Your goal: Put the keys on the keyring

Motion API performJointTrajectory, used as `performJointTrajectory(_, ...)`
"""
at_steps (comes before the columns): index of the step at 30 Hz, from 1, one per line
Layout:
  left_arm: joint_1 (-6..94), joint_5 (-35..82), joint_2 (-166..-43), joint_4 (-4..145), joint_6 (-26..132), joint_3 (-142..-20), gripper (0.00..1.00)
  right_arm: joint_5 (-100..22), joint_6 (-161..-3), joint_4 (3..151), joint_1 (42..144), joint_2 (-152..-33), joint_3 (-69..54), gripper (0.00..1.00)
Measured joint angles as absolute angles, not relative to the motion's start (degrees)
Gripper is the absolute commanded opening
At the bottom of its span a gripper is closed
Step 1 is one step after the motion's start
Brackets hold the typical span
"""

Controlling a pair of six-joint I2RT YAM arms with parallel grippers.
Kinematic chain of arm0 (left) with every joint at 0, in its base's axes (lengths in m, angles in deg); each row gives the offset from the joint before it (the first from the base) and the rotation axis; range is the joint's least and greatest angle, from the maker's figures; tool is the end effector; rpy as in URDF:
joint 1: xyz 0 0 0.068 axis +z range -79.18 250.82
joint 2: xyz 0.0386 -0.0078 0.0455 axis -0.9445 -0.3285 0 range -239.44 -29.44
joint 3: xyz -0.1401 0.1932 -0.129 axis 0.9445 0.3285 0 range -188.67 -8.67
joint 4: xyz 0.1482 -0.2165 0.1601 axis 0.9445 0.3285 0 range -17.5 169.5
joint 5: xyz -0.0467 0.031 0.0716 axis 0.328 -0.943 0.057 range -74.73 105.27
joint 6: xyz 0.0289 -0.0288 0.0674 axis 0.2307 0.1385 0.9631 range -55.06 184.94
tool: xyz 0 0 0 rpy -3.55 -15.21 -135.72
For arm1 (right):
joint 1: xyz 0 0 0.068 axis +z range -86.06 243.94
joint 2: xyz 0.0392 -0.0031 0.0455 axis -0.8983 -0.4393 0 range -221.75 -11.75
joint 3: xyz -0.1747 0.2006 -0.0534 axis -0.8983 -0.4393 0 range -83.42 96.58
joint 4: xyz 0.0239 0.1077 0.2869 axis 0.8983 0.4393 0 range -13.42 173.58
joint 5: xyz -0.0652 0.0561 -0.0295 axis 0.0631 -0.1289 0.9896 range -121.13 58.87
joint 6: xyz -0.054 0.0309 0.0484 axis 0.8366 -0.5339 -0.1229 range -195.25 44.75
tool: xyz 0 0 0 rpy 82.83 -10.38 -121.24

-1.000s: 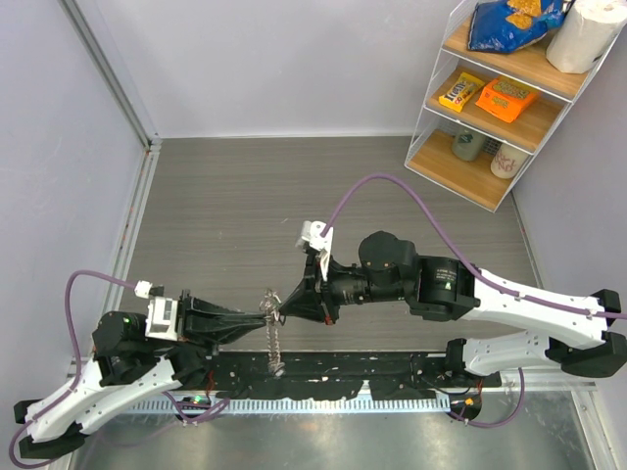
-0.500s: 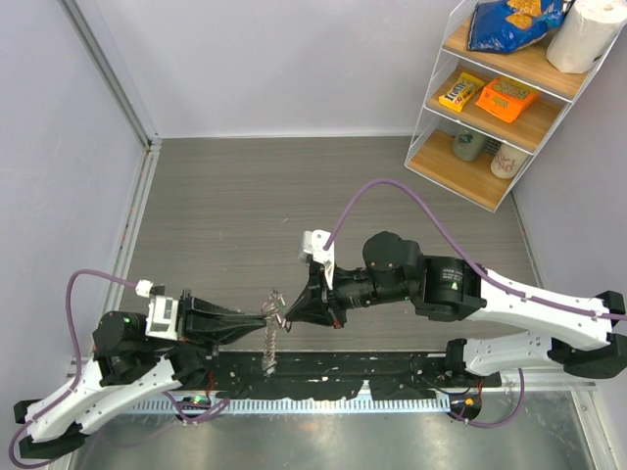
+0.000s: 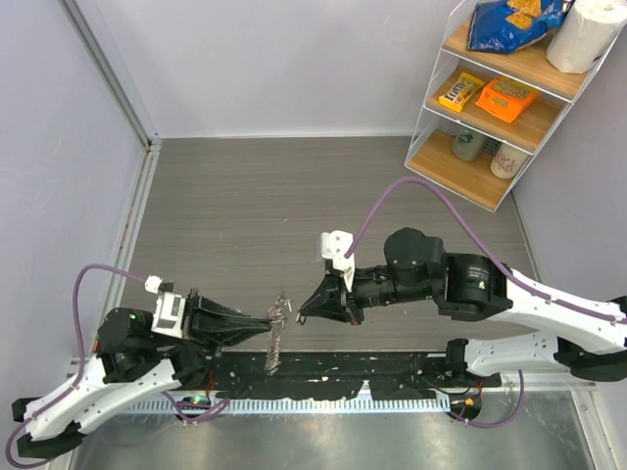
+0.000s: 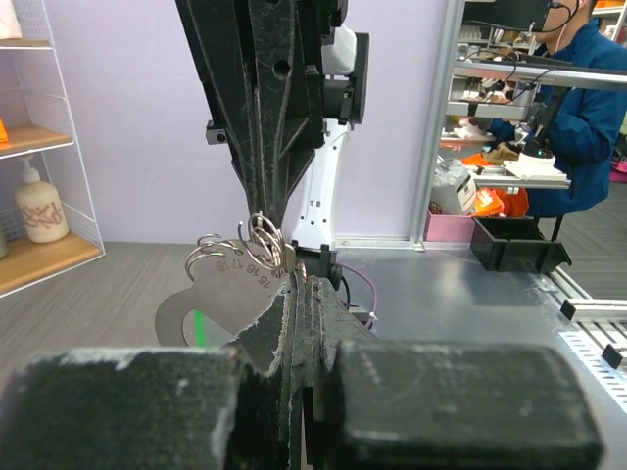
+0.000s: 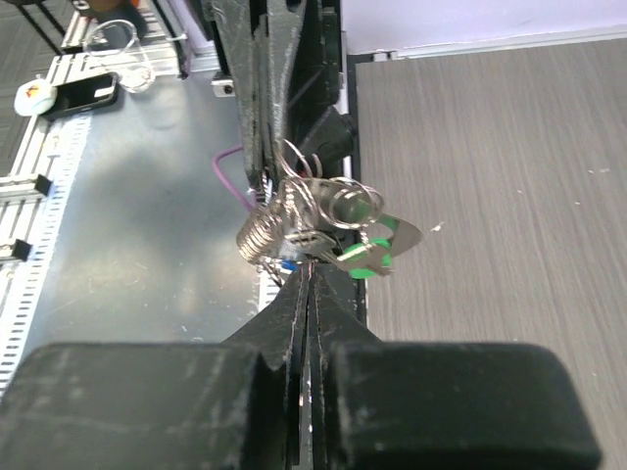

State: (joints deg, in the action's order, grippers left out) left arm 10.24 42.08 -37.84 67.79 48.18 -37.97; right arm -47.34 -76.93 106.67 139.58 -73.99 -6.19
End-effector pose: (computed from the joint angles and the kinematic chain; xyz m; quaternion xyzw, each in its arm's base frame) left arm 0.0395 -0.1321 0.3705 0.3754 0.4076 -0.6108 0.5655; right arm 0.0562 0.2952 0.4435 -0.5413 0.5763 0.4634 0.4002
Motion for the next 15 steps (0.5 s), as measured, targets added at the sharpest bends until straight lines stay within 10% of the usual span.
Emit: performJointTrajectory(15, 10.24, 42.32, -41.16, 65.59, 47.07, -37.97, 0.0, -33.68, -84.23, 105.31, 132.15, -68.13, -26.36, 0.05)
